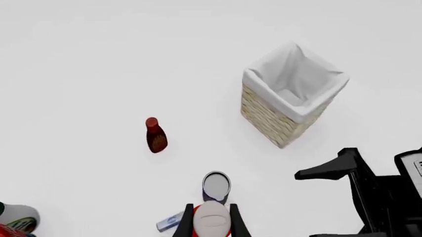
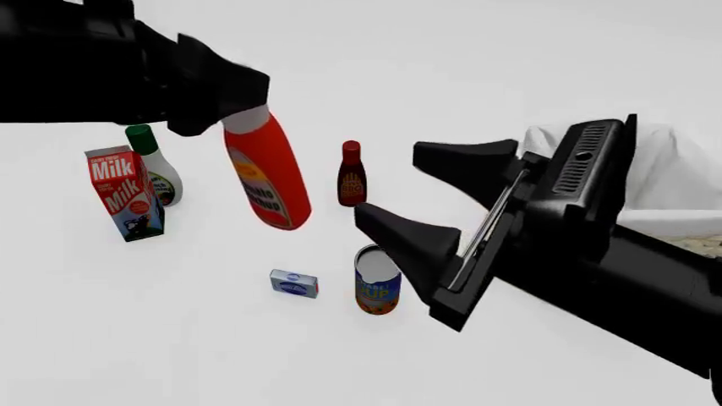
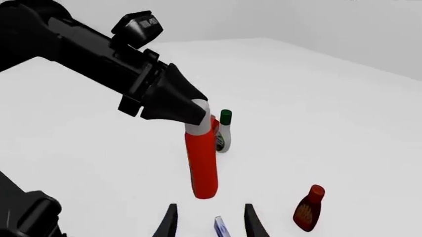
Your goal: Pick the ketchup and place it in the basket.
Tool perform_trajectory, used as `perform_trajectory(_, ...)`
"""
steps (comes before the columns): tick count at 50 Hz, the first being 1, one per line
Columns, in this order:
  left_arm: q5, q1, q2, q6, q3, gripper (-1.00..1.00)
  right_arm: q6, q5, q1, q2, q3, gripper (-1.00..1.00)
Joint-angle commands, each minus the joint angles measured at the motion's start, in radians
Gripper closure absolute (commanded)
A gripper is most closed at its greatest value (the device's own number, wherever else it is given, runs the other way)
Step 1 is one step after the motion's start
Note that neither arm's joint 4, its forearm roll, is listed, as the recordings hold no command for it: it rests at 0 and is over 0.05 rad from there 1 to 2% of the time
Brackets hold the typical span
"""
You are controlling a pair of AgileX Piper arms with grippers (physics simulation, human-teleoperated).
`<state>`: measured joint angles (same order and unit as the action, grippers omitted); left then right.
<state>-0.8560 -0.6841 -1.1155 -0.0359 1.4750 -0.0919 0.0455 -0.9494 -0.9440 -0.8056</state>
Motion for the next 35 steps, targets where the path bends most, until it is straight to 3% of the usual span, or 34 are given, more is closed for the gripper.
perform_trajectory(1,-0.001,-0.022,0.003,0.016,-0.005,1.0,-0.031,-0.004,-0.025,-0.054,-0.045,-1.0)
perform_trajectory(35,-0.006,-0.08,-0.007,-0.005,-0.016,1.0,-0.052,0.022,-0.044,-0.199,-0.12,-1.0)
